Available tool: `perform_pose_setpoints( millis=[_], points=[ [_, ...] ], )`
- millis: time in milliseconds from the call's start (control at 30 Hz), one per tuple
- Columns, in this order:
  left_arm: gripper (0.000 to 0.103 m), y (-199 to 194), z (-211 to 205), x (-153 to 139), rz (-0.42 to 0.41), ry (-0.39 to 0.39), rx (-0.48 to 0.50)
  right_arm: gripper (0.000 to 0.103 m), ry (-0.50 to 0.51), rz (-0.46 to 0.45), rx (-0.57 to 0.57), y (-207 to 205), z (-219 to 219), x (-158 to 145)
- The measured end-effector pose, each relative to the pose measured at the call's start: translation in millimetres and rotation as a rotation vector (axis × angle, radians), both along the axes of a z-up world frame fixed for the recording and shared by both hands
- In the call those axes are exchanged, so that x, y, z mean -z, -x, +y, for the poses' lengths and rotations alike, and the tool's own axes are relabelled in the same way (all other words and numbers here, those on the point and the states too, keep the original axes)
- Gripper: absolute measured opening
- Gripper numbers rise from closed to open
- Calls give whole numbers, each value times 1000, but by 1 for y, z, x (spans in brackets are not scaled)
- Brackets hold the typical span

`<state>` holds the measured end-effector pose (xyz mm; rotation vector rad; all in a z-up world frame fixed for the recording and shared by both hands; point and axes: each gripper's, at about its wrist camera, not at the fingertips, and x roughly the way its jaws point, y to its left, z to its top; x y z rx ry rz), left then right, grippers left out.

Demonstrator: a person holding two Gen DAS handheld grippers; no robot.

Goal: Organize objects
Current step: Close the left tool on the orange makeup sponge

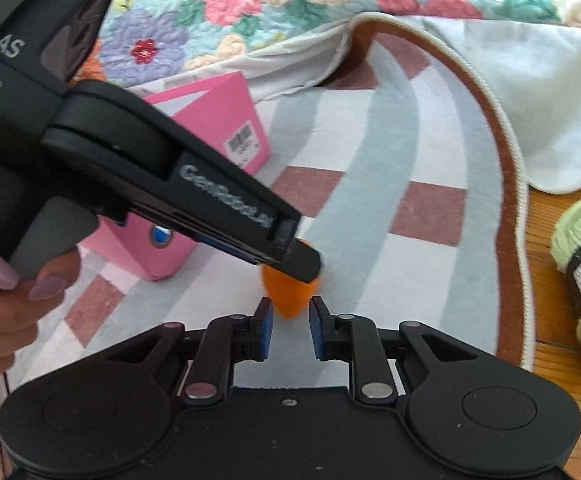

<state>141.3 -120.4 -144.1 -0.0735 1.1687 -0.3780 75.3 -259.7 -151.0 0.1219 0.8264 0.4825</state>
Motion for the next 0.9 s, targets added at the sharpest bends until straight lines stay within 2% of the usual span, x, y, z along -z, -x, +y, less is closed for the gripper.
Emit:
perform_pose_setpoints(
  millis=[100, 167, 233, 267, 533, 700, 833, 900],
  points=[
    [36, 0, 0, 0, 10, 5, -6, 42, 43, -8, -8, -2, 12, 5],
    [35, -1, -1, -1, 17, -7, -10, 42, 94, -9, -2, -9, 18, 12],
    [35, -1, -1, -3, 13, -2, -9, 40, 73, -22, 4, -10, 17, 13],
    [35, -1, 0, -3, 23, 8, -13, 34, 64, -21, 8, -8, 17, 11],
    [39, 11, 0, -8, -11, 31, -35, 34, 34, 25, 71, 8, 8, 4],
    [40, 15, -6, 7, 26, 24, -24, 34, -8, 55, 70, 14, -2, 7],
    [38, 18, -4, 23, 66, 73, -41, 37, -15, 60, 64, 16, -2, 13],
    [36, 22, 0, 28, 61, 103, -56, 38, -11, 57, 61, 16, -1, 14]
  ],
)
